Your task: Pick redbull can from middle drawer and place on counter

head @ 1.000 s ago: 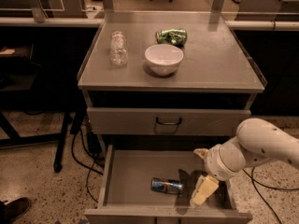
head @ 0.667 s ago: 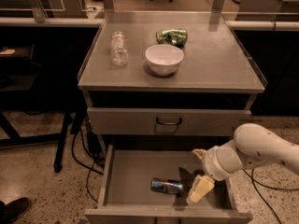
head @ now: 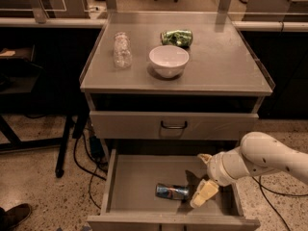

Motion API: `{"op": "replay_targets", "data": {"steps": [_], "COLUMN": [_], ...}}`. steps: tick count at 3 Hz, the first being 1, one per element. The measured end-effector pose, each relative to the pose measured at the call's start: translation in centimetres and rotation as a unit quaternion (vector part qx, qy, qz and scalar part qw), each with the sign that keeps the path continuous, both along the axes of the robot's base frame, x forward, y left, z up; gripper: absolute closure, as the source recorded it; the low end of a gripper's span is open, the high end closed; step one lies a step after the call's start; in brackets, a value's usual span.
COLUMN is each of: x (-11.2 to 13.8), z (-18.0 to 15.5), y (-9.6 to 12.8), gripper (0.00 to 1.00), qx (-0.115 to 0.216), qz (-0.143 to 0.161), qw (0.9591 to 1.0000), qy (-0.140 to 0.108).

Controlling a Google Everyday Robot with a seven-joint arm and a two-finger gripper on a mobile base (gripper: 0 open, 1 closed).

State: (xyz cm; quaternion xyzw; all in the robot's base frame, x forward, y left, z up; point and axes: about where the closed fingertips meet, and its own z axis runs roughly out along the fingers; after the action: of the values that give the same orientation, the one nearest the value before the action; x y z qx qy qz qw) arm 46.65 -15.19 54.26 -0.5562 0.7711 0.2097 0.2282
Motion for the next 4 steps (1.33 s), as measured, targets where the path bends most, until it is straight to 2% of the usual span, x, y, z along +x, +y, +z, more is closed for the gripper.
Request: {"op": "replay_targets", "data": {"steps": [1, 2, 3, 4], "x": [0.1, 1.3, 2.3, 2.4], "z": [-2.6, -5.1, -6.8, -6.9], "y": [0.3, 0.0, -0.2, -0.1], "gripper": [0.00, 0.00, 0.00, 0.00], "qx": [0.016, 0.041, 0.066, 0.067], "qz": [-0.007, -0.021, -0.027, -0.027], "qw": [0.9998, 0.9989, 0.9974, 0.9973], "qy": [0.005, -0.006, -0.005, -0.004]}}
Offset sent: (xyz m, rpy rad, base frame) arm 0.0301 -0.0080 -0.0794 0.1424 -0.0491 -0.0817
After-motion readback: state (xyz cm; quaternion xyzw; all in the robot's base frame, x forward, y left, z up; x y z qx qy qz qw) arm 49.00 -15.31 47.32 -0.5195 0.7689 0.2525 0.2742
